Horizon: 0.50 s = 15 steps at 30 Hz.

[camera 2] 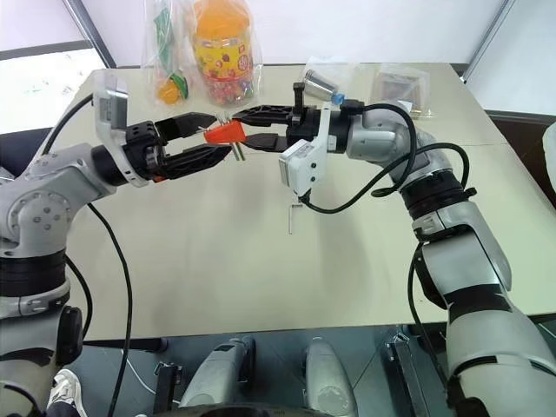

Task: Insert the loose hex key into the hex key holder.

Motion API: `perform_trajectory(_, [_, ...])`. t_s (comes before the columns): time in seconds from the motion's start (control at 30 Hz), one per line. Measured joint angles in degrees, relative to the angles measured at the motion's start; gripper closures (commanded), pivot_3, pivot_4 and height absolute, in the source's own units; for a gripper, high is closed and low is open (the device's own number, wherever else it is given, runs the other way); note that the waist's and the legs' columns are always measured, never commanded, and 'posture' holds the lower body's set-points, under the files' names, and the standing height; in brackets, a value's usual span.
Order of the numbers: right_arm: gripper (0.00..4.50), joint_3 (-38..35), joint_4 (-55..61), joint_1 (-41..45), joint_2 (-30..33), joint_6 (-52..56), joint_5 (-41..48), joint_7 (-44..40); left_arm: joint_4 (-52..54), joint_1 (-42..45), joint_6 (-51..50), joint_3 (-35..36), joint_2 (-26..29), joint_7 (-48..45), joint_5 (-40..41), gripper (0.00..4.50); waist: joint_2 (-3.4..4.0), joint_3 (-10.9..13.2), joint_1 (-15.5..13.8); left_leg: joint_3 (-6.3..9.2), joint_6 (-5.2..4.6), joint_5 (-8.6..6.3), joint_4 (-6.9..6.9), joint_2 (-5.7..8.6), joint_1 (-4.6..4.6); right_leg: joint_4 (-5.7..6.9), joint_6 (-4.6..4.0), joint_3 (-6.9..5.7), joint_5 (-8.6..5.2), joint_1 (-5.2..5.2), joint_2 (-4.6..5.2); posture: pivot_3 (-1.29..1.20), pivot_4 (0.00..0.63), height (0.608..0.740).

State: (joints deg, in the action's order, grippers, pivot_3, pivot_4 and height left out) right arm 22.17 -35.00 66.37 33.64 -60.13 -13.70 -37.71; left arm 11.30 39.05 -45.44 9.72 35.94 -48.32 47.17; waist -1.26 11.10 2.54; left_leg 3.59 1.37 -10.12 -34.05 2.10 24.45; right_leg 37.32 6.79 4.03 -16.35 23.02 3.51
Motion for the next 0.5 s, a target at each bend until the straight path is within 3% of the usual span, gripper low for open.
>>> perform_trajectory(0.3, [3.48,-0.3,0.5,0.1,-0.4,1.9,1.6,-2.6,-0.1,0.1,1.0,-0.2,-1.3,0.0,-0.5,0.00,0.00,0.0,0.0,0.00,0.00,0.00,-0.02,0.00,0.00,0.02,0.00,0.00,0.00,0.00,0.00,0.00,0.150,0.740])
perform_trajectory(0.4, [3.48,-0.4,1.1,0.1,-0.4,2.2,1.8,-3.2,-0.2,0.5,1.3,-0.3,-1.9,0.1,-0.5,0.78,0.00,0.0,0.0,0.00,0.00,0.00,-0.03,0.00,0.00,0.02,0.00,0.00,0.00,0.00,0.00,0.00,0.150,0.740])
perform_trajectory(0.5, [3.48,-0.6,1.7,0.1,-0.4,2.4,2.2,-3.6,-0.3,0.9,1.4,-0.5,-2.3,0.2,-0.6,2.27,0.00,0.0,0.0,0.00,0.00,0.00,-0.04,0.00,0.00,0.03,0.00,0.00,0.00,0.00,0.00,0.00,0.150,0.740])
